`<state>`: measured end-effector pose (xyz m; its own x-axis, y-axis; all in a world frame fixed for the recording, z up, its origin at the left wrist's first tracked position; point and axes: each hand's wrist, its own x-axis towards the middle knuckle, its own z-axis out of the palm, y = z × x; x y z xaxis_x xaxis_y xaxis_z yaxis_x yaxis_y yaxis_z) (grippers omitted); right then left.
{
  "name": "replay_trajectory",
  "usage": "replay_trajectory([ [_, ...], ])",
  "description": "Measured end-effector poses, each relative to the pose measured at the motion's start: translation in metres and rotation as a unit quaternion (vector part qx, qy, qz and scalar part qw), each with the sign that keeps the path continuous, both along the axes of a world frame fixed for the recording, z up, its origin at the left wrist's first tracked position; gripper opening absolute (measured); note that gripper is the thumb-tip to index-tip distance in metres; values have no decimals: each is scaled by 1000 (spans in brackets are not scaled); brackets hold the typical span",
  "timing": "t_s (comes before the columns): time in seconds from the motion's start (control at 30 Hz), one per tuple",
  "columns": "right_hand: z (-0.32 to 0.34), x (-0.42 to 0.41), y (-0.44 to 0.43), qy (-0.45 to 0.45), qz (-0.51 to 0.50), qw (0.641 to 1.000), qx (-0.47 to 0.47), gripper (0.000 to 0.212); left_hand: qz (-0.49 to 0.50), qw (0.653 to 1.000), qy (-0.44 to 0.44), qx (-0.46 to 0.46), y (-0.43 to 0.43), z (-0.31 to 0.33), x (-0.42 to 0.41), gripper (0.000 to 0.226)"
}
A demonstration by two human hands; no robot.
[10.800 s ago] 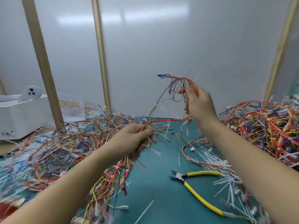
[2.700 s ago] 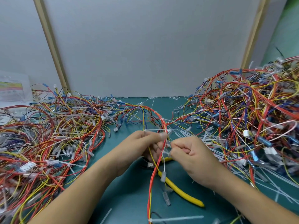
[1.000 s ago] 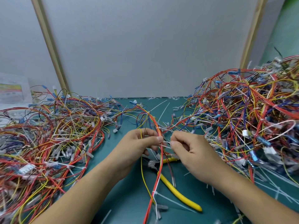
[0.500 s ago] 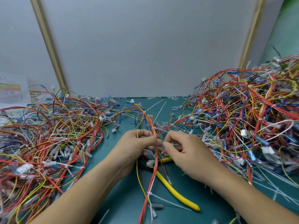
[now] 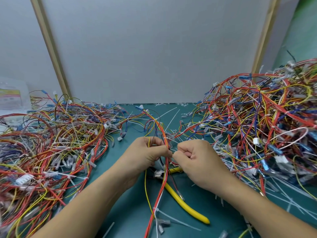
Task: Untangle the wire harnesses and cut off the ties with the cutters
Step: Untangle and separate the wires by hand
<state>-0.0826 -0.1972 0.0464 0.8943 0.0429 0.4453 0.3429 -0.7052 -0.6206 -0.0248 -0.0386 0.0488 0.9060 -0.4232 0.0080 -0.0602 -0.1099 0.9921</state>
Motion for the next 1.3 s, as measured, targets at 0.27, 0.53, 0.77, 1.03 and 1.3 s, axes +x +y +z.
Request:
replay_trajectory([
  [0.27,-3,1,-15,40,8,996,79,33,66,996,42,50,23,7,13,57],
  [0.53,-3,0,-12,17,-2,997,81,34,309,897,-313,43,34,10,13,57],
  [0.77,-7,-6,2,23,74,996,41,37,59,956,-267,103,13,-1,5,30],
  [1.03,-7,-9,7,40,111,993,-1,35,-27,998,-54,31,12,-4,7,27],
  [1.3,-5,-13,9,42,140,988,-46,32,-30,997,-50,58,11,-7,10,33],
])
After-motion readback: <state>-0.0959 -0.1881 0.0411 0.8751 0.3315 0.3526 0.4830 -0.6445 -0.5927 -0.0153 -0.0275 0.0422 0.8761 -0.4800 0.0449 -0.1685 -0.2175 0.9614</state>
